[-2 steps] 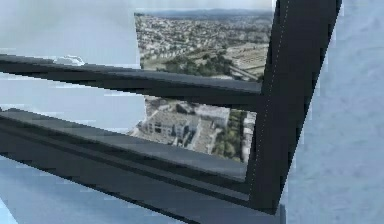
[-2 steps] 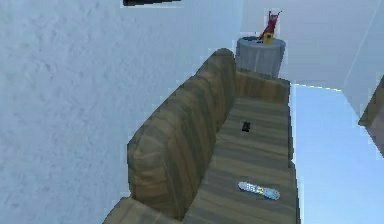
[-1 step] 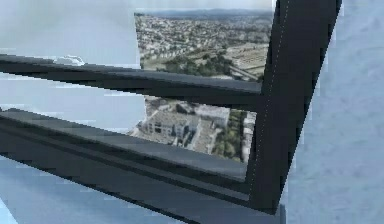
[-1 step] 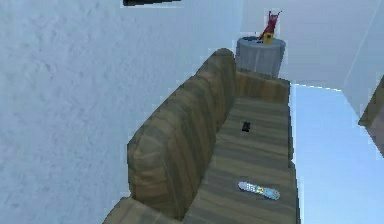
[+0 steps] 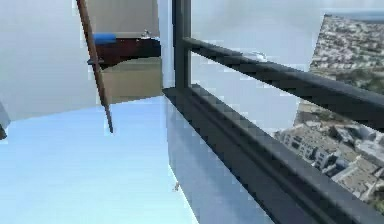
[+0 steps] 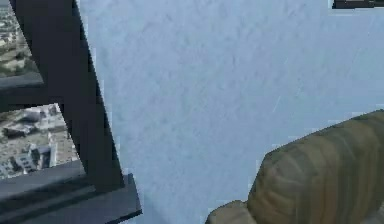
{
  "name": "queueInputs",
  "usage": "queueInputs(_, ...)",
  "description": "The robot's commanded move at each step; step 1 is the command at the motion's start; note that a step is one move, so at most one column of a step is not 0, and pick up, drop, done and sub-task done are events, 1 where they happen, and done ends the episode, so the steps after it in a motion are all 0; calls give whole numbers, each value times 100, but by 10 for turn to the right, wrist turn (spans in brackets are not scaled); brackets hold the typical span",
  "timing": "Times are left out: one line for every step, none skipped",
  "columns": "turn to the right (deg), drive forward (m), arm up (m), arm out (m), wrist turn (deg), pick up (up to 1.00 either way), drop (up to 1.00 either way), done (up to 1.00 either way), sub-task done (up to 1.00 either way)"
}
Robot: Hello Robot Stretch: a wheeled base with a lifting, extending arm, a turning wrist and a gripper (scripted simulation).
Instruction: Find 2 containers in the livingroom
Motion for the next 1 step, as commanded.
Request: queueInputs(450, 0, 0, 0, 0, 0, 0, 0, 0)
